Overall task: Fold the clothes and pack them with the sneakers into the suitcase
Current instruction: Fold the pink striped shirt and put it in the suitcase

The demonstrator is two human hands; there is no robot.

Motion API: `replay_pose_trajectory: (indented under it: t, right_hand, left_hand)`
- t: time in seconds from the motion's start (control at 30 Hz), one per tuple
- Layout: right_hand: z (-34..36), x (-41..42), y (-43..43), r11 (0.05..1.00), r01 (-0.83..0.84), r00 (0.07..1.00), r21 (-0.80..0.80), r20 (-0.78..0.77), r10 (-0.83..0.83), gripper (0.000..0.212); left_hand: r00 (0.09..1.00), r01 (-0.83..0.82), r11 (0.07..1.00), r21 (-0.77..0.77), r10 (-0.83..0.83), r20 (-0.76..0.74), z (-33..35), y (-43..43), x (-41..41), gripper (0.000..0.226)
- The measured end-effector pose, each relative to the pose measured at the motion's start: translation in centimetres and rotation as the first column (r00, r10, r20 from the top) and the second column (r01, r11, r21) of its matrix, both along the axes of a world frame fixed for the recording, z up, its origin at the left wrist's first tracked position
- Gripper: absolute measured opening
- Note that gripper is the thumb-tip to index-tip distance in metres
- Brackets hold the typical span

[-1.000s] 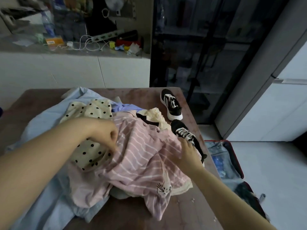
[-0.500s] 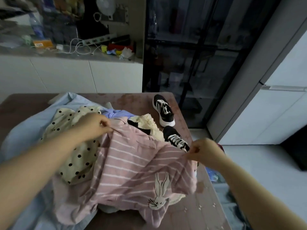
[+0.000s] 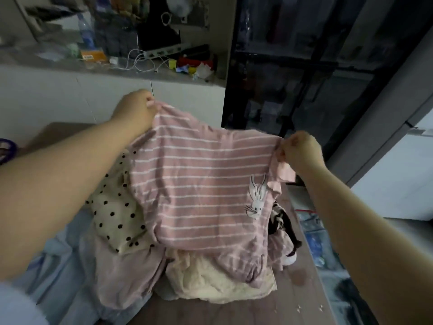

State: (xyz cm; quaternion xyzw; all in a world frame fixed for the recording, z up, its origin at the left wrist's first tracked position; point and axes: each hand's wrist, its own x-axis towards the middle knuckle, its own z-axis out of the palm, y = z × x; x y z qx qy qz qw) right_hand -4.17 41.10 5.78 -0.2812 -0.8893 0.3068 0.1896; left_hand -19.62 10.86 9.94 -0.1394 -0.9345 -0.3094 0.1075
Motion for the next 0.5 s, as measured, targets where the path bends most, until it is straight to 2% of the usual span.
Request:
replay_pose_trajectory:
  t: [0.07,0.13,0.17,0.23,0.27,0.3,0.33,0.37,0.4,0.43,0.5]
  right_hand:
    - [-1.1,-0.9,-2.0,0.987,-0.137,0.988,-0.084,0.057,0.142,0.033]
    - [-2.8,0.5,-4.1,0.907,-0.412,0.884,-0.084,0.205,0.42,0.045]
    - [-3.4,2.0,-5.0,0.852,-0.521,0.808,-0.054,0.291,0.512,0.042]
    - [-5.2,5.7,-6.2,0.761,-0.646,0.671,-0.062,0.428,0.605,0.029]
    - [-6.2,7.6,-6.7,0.743,-0.657,0.622,-0.127,0.466,0.629,0.031]
    - [-7.5,9.6,-7.3,0.749,-0.637,0.598,-0.18,0.498,0.628,0.043]
    - [-9.0,11.2,-8.0,0.773,-0.615,0.611,-0.157,0.524,0.593,0.063]
    - [-10.7,12.7,-8.7,0.805,-0.592,0.653,-0.045,0.558,0.512,0.083]
    - [-12.6,13.8,-9.1,0.824,-0.562,0.703,0.072,0.567,0.43,0.09]
    - [-14.3,14.5,-9.3,0.829,-0.536,0.747,0.159,0.546,0.379,0.086]
    - [-15.7,14.9,-9.4,0.825,-0.51,0.799,0.244,0.489,0.349,0.066]
  left_hand:
    - [1.0,-0.019,0.998,-0.054,0.02,0.023,-1.2,1.5,-0.2,0.029]
    - [0.998,0.066,0.965,-0.254,-0.064,0.016,-2.5,2.1,1.0,0.057]
    - [0.989,0.135,0.944,-0.301,-0.149,-0.022,-3.2,2.0,2.0,0.06]
    - [0.917,0.339,0.894,-0.292,-0.383,-0.107,-4.5,0.9,5.0,0.039]
    - [0.855,0.455,0.84,-0.296,-0.505,-0.118,-5.2,0.1,6.8,0.031]
    - [0.787,0.555,0.767,-0.322,-0.609,-0.095,-6.1,-0.9,8.8,0.034]
    - [0.729,0.614,0.698,-0.369,-0.68,-0.073,-7.1,-1.9,10.7,0.037]
    - [0.691,0.634,0.644,-0.427,-0.72,-0.06,-8.5,-2.8,12.5,0.039]
    - [0.661,0.637,0.592,-0.494,-0.749,-0.045,-10.0,-3.4,14.0,0.041]
    - [0.656,0.61,0.553,-0.567,-0.754,-0.029,-11.6,-3.9,15.3,0.046]
    - [0.696,0.517,0.547,-0.658,-0.717,-0.049,-13.9,-4.4,15.7,0.055]
